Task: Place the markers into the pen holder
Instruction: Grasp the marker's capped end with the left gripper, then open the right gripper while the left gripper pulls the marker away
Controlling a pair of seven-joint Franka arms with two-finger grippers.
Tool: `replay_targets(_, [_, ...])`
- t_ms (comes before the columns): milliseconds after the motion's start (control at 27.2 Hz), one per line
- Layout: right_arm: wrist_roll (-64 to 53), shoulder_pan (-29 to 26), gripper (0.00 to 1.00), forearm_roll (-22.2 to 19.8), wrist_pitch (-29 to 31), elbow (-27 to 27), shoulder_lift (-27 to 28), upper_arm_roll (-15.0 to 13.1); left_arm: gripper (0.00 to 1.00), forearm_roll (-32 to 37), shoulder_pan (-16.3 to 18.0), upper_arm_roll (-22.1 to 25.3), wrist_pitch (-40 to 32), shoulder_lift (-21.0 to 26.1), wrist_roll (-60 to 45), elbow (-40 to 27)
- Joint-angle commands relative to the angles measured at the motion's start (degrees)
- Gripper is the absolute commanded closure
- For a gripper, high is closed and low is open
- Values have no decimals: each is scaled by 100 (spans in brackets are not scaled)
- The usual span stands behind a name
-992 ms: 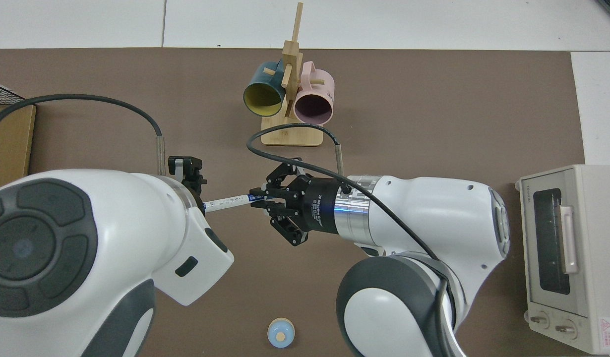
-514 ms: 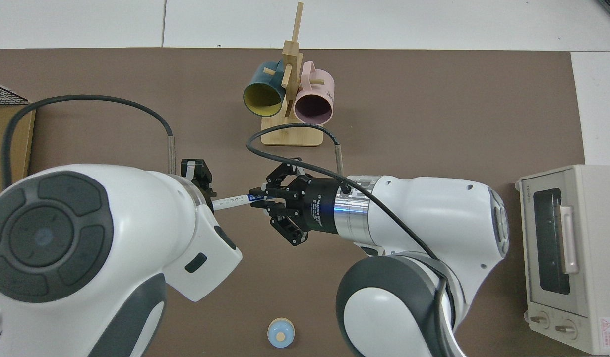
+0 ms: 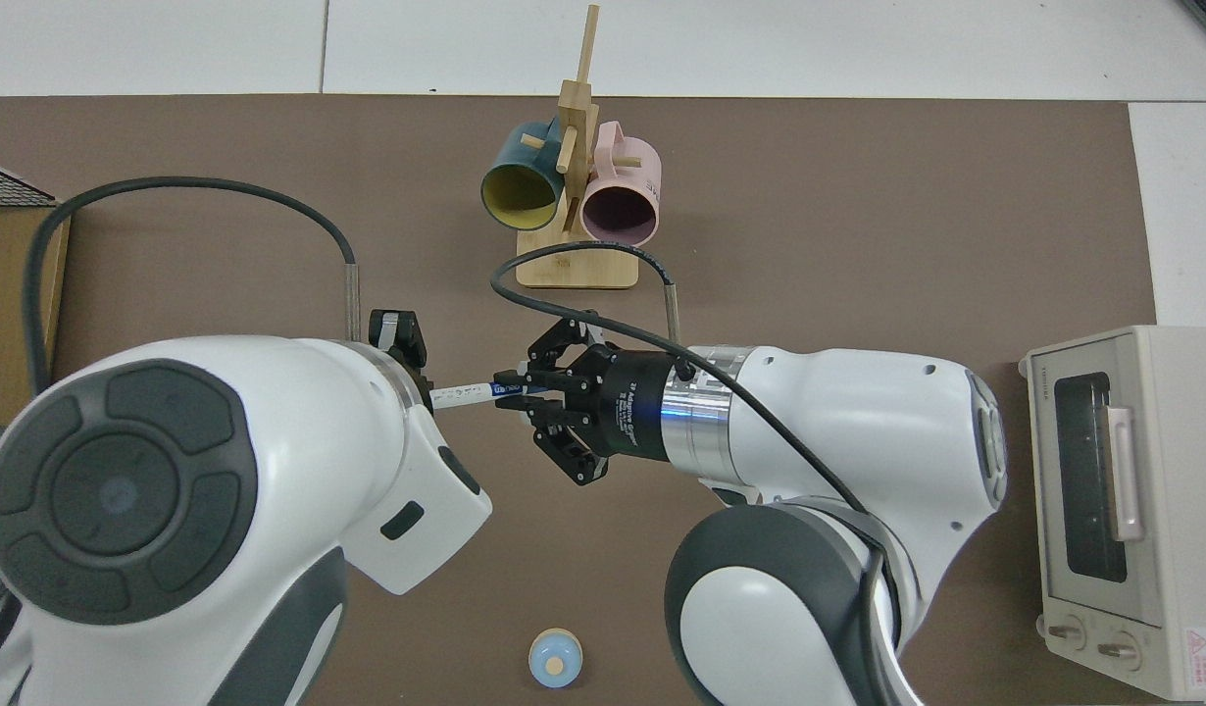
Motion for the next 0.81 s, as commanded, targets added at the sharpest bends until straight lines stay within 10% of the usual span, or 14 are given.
replay_targets(0, [122,19,35,79,80,76,56,-2,100,39,-124,45,-22,24,28,34])
replay_targets(37, [174,19,0,18,88,76,56,-2,100,39,-124,45,-31,24,28,34])
replay_targets(331, [87,28,0,-359,53,58,56,-11,100,57,-27,246,-303,24,19,16])
replay_targets(771, [-535,-340,0,-2986,-912,32,-110,-81,100,636,-1,1301,-480,24,28,-90])
